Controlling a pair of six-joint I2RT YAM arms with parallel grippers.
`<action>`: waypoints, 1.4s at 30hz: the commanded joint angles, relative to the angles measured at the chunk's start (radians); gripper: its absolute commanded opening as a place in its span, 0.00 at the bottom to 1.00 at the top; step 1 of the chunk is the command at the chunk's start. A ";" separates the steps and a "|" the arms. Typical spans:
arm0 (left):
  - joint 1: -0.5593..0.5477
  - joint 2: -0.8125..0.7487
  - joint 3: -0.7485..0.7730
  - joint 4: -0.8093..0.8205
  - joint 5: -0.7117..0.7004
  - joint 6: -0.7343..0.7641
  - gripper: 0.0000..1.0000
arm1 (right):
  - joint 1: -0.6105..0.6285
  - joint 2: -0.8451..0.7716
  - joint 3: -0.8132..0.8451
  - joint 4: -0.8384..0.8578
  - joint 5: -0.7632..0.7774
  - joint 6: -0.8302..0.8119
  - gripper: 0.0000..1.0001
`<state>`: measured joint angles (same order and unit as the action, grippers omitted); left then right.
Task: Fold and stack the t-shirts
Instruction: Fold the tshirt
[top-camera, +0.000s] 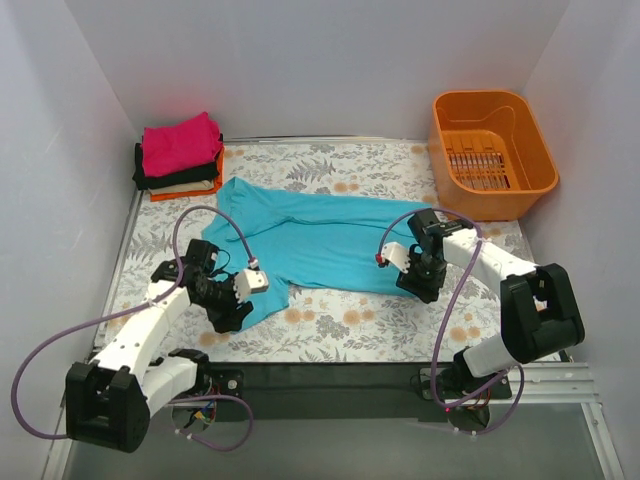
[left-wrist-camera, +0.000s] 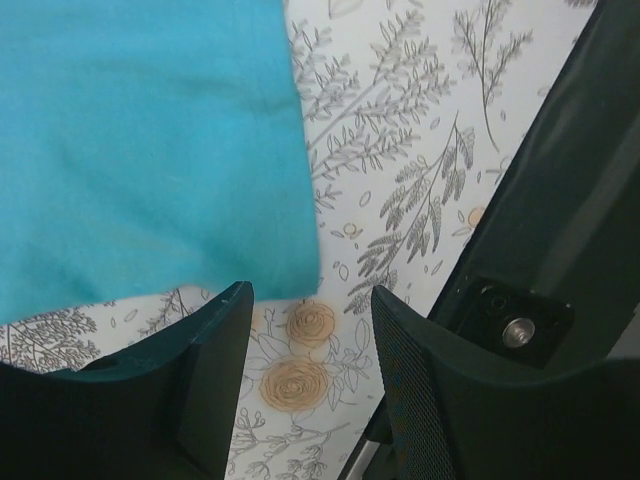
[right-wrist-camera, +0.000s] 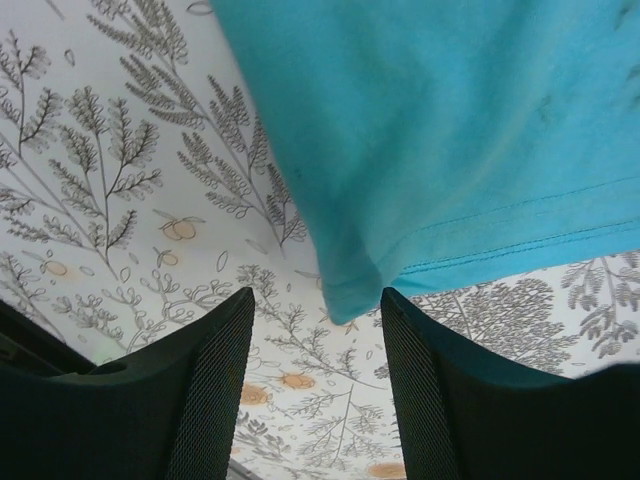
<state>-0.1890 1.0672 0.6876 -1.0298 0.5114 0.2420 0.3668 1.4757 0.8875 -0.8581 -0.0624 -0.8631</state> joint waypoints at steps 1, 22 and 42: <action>-0.023 -0.081 -0.057 0.005 -0.091 0.103 0.48 | 0.015 -0.026 0.004 0.088 0.024 -0.001 0.51; -0.119 0.082 -0.132 0.149 -0.249 0.083 0.52 | 0.034 0.031 -0.125 0.195 0.101 -0.004 0.18; -0.171 -0.134 0.001 -0.014 -0.185 0.005 0.00 | 0.034 -0.043 -0.084 0.102 0.098 -0.017 0.01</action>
<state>-0.3569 0.9966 0.6201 -0.9104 0.2680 0.2787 0.4015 1.4796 0.7967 -0.7086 0.0494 -0.8669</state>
